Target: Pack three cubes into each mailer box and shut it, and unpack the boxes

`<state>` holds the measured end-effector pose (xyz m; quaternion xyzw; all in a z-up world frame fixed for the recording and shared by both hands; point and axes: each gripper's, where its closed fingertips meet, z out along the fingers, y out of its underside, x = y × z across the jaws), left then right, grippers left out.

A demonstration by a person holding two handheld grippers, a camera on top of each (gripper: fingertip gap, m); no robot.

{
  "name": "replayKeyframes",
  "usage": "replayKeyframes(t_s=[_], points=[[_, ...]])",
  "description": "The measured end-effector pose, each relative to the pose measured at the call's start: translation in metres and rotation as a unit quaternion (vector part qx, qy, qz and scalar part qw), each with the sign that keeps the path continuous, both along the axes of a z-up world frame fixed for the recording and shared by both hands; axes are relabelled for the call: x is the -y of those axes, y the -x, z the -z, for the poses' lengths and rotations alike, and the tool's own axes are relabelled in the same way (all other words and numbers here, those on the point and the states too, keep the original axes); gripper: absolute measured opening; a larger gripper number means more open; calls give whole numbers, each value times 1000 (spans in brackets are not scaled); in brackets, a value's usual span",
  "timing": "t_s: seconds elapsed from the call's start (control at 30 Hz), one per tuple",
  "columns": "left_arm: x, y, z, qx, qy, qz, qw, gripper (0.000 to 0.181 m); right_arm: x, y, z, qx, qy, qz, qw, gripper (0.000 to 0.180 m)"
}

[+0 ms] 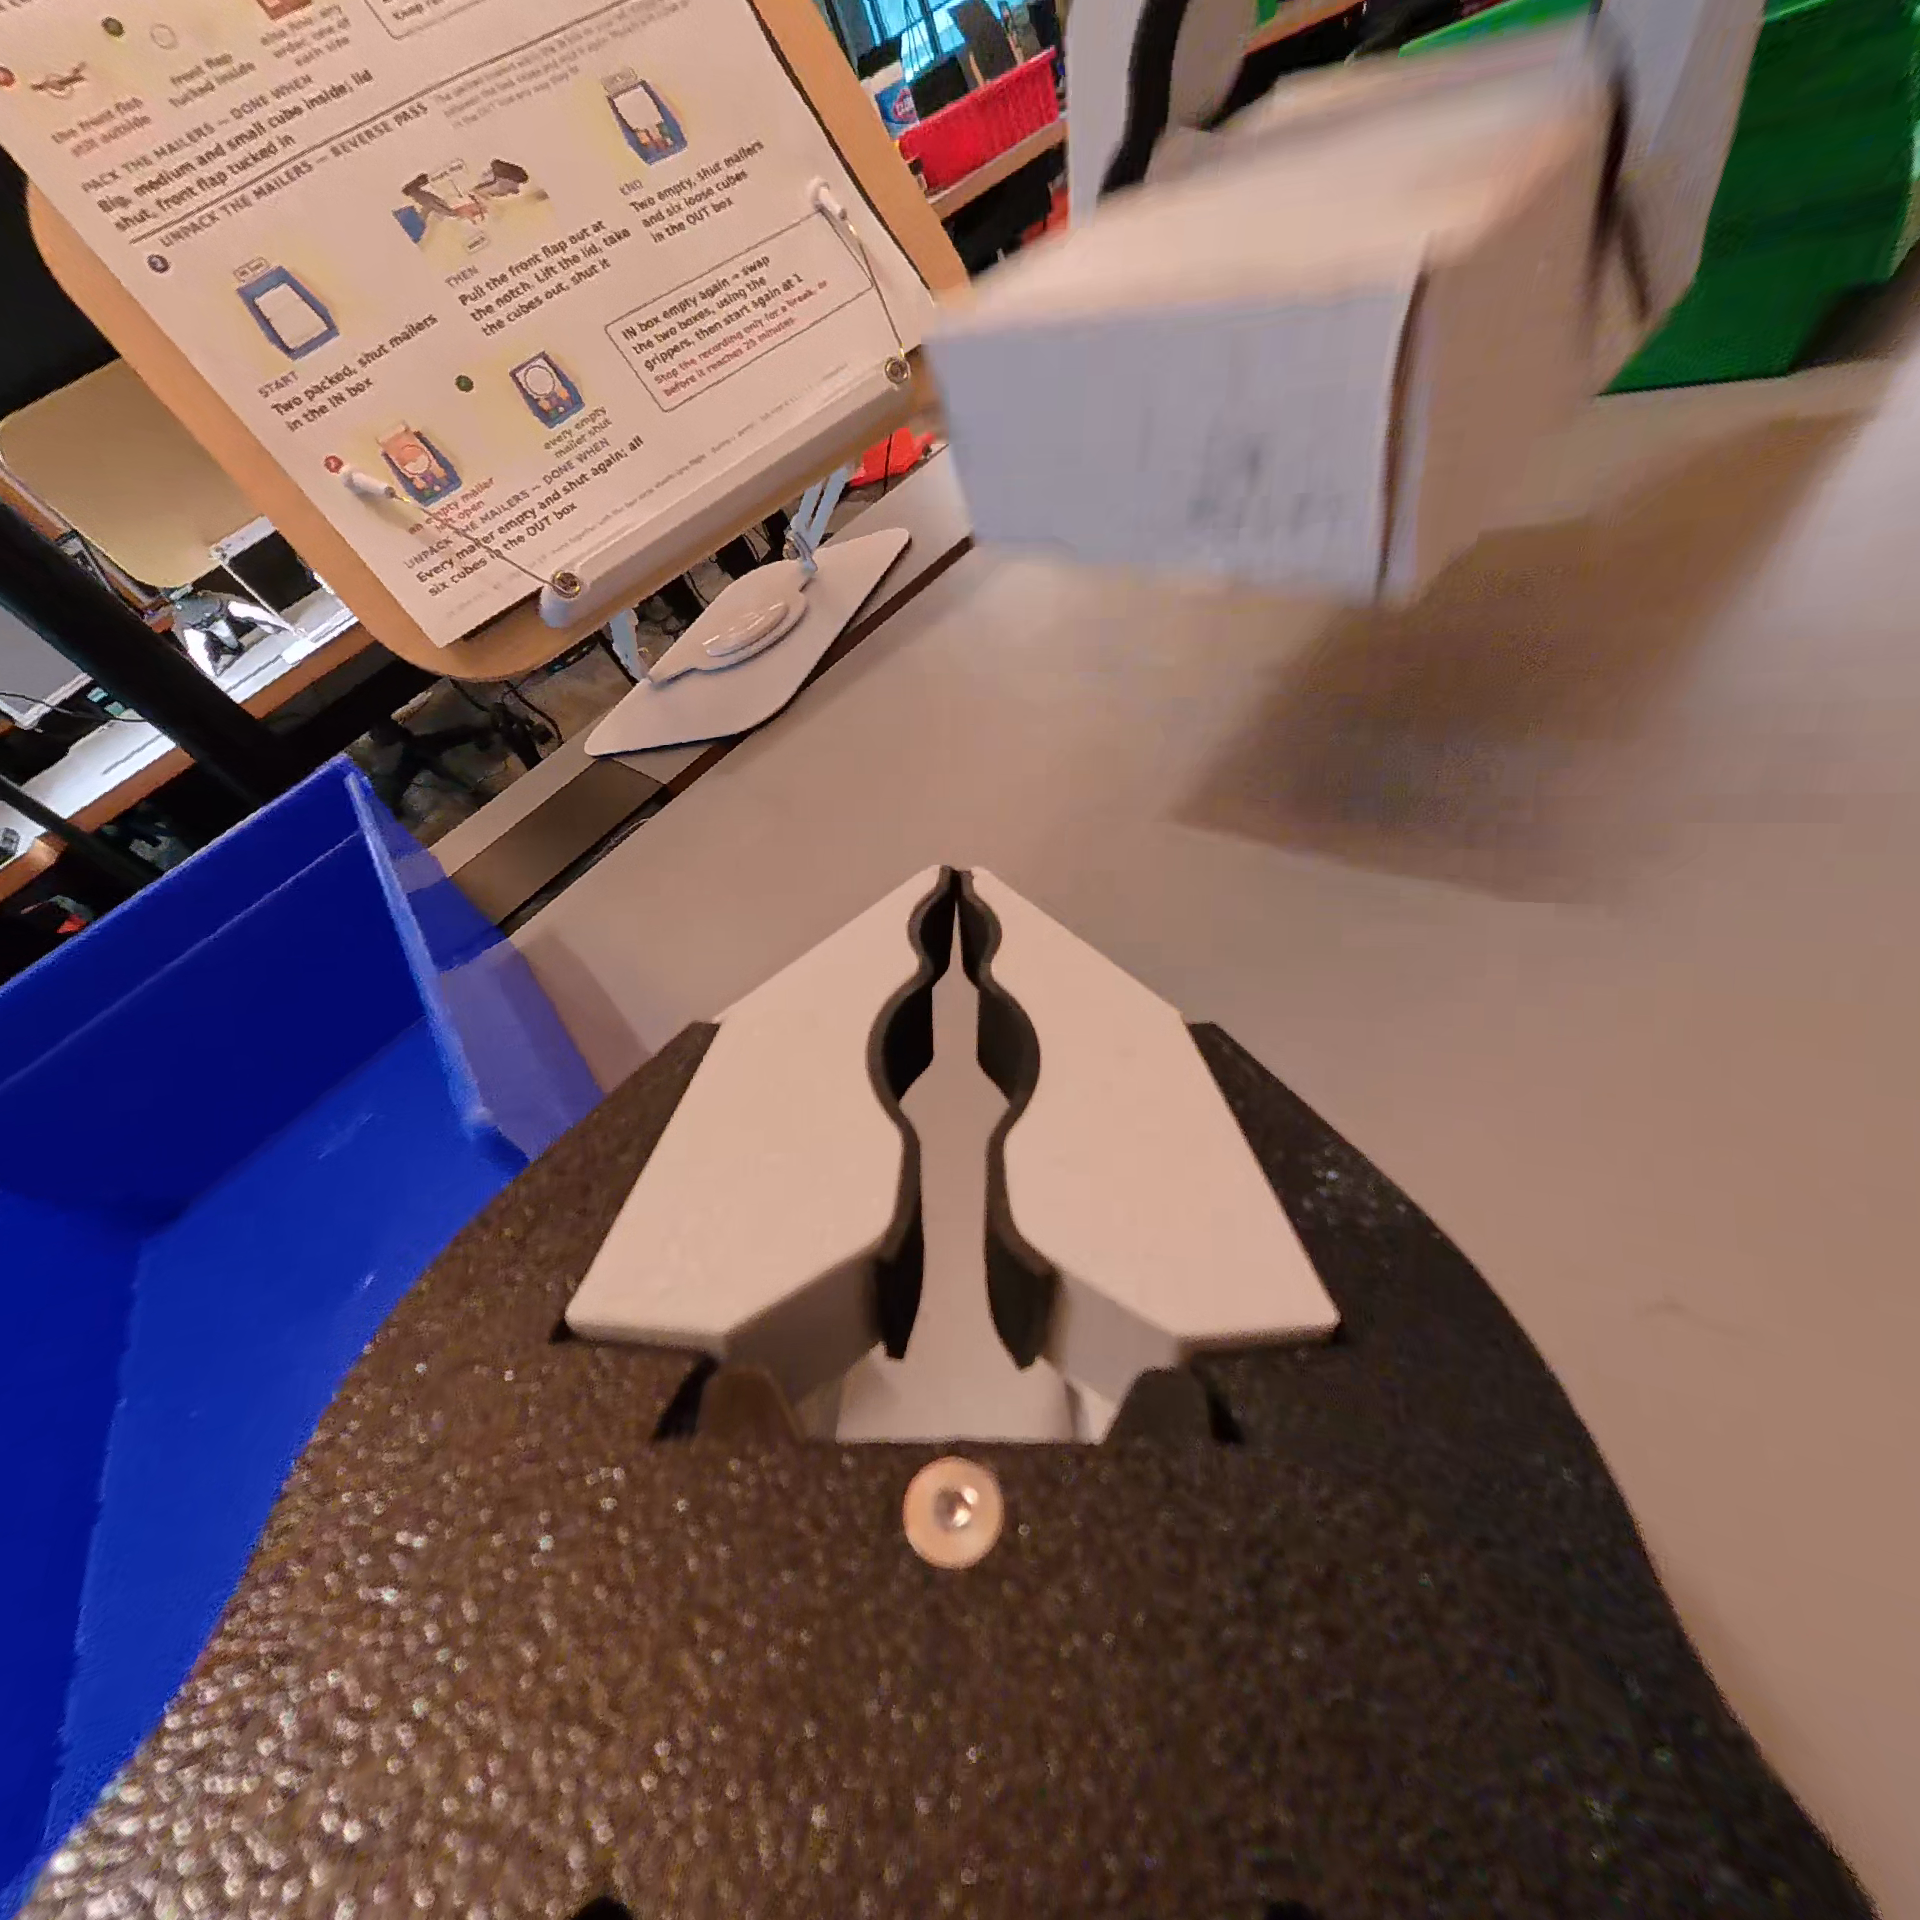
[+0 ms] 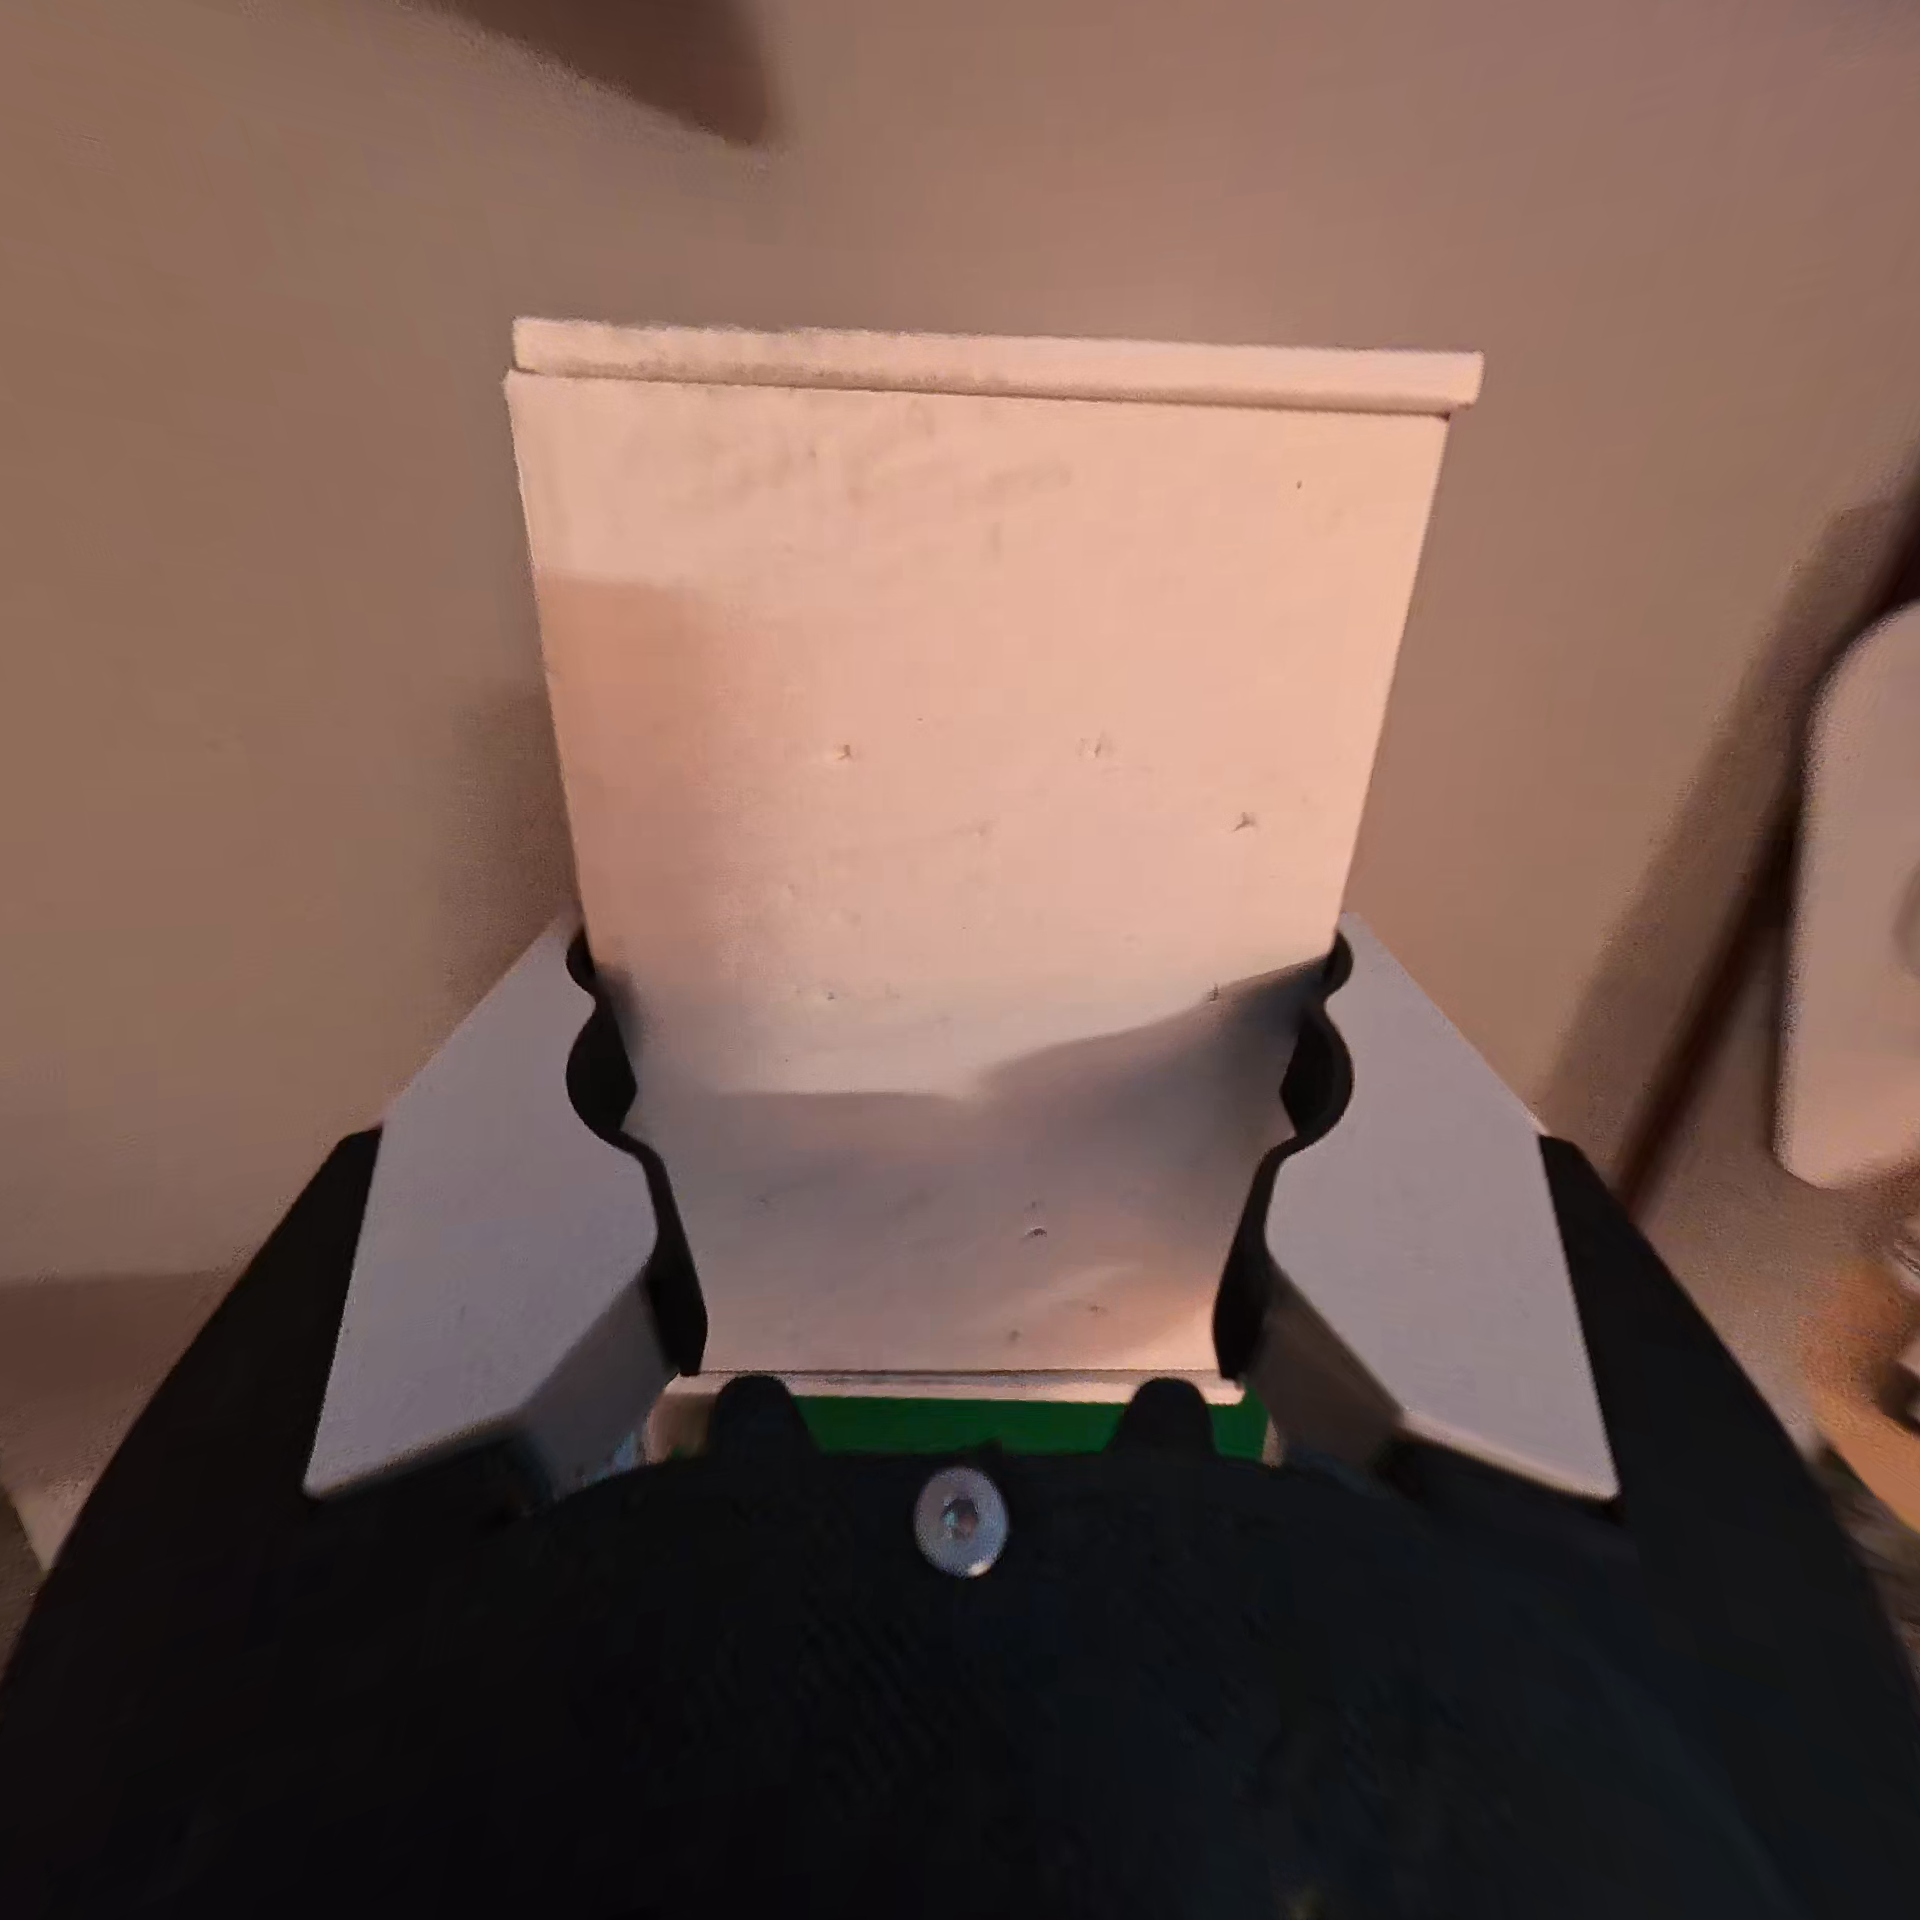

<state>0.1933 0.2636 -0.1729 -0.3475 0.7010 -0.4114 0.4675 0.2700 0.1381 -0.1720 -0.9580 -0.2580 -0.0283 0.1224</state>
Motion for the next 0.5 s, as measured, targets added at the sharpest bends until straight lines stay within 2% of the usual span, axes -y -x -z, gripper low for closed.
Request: replayKeyframes(t_s=[0.13,0.23,0.37,0.5], points=[[3,0,3,-5,-2,3,1000,0,70,-44,-69,83,5,-13,996,130],[7,-1,7,-13,-15,7,1000,0,144,-88,-93,129,47,36,990,130],[13,-2,12,-20,-26,14,999,0,239,-133,-79,145,85,117,979,130],[18,-4,16,-26,-39,17,999,0,288,-143,-20,130,106,120,979,129]])
